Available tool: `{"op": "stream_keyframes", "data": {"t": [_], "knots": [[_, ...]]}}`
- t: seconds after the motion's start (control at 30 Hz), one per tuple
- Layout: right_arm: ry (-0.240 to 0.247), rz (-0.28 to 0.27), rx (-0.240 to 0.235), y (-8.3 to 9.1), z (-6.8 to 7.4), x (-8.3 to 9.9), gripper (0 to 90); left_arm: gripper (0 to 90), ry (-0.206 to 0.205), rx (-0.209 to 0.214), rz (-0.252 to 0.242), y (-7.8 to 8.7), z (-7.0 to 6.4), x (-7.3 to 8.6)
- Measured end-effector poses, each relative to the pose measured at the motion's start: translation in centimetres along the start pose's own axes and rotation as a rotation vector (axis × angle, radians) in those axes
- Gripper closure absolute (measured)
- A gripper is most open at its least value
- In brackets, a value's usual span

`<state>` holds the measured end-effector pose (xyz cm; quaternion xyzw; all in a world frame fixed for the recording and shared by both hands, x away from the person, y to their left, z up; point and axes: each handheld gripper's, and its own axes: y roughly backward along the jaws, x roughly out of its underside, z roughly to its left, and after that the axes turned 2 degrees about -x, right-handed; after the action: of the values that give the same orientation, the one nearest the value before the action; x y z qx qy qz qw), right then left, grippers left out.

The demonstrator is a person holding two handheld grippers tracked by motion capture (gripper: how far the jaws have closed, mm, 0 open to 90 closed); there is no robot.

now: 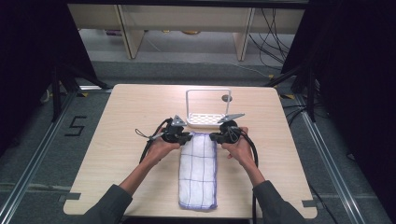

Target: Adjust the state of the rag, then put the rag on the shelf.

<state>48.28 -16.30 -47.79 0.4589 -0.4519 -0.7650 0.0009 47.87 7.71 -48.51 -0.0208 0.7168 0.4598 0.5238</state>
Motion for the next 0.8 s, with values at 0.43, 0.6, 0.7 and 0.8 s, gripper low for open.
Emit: {"op": "stream_keyframes", "data": {"t": [0.43, 0.6, 0.7, 0.8], "knots": [[0.015, -0.022, 0.004, 2.2, 1.1, -0.5, 84.3, 80.3, -0.013, 0.018, -0.016, 2.2, -0.7, -0.8], [0.022, -0.055, 0.002, 3.2, 1.9, -0.6, 84.4, 80.3, -0.029, 0.020, -0.032, 3.2, -1.1, -1.4], [0.039, -0.054, 0.012, 4.4, 2.3, -0.8, 84.4, 80.3, -0.059, 0.022, -0.043, 4.3, -1.6, -2.1], [0.039, -0.072, 0.003, 4.8, 2.7, -0.7, 84.4, 80.3, -0.060, 0.035, -0.050, 5.0, -2.0, -2.3]]}}
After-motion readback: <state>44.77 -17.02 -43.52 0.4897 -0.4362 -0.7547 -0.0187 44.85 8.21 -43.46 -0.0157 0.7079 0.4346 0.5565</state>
